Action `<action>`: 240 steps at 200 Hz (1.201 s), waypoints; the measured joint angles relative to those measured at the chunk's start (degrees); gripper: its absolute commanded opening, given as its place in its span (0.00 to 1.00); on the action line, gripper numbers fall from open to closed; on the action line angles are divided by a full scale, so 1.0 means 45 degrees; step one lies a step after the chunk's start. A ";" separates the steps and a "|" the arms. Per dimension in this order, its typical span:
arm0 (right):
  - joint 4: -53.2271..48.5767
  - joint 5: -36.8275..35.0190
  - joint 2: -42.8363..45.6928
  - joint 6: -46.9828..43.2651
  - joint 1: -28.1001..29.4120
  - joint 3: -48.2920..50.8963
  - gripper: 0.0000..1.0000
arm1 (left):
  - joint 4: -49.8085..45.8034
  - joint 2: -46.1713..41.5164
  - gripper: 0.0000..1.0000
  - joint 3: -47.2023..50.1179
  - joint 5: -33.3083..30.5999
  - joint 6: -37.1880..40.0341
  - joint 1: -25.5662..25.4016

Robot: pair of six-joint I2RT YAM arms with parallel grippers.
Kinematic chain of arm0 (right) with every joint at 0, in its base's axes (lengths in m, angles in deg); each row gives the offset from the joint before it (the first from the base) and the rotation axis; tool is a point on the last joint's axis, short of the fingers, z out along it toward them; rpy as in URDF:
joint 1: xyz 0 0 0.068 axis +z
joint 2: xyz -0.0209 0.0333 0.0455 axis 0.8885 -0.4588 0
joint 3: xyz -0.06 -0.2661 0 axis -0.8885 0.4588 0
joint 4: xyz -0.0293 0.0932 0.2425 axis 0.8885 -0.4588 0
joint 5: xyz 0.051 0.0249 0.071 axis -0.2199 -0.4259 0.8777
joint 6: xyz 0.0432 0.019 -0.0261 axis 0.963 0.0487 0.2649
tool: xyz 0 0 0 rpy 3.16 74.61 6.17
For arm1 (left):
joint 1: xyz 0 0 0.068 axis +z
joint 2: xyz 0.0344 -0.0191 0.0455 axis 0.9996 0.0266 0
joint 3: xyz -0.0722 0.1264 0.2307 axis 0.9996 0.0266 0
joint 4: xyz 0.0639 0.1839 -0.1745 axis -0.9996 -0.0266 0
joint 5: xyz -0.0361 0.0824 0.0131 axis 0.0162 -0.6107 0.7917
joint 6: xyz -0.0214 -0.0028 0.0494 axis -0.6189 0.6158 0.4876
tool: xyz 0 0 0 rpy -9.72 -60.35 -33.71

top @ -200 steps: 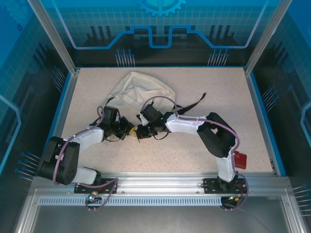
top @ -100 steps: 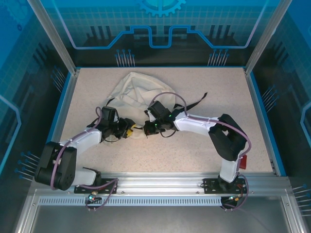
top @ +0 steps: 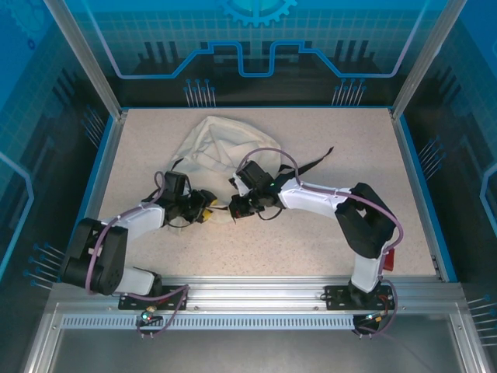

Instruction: Pack the student bag

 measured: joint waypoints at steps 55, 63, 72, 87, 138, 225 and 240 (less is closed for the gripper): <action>-0.1035 -0.0685 -0.0831 -0.0296 0.0471 -0.1229 0.00 | 0.0967 0.0447 0.00 0.0000 0.0024 -0.0549 -0.0049; -0.1316 -0.0942 -0.1015 -0.0340 0.0627 -0.1545 0.00 | 0.1049 0.0461 0.00 0.0000 0.0024 -0.0636 -0.0049; -0.1651 -0.1229 -0.1195 -0.0389 0.0821 -0.1875 0.00 | 0.1098 0.0486 0.00 0.0005 0.0024 -0.0675 -0.0049; -0.2030 -0.1452 -0.1477 -0.0466 0.1069 -0.2322 0.00 | 0.1205 0.0495 0.00 0.0039 0.0019 -0.0806 -0.0049; -0.2103 -0.1350 -0.1778 -0.0471 0.1243 -0.2574 0.00 | 0.1404 0.0495 0.00 0.0107 -0.0024 -0.0903 -0.0053; -0.3793 -0.2968 -0.1540 0.0073 0.1515 -0.3303 0.00 | 0.2433 0.0656 0.00 0.0238 0.0005 -0.1681 -0.0636; -0.3725 -0.2613 -0.1753 0.0219 0.1545 -0.3721 0.00 | 0.2759 0.0782 0.00 0.0316 -0.0024 -0.1919 -0.0685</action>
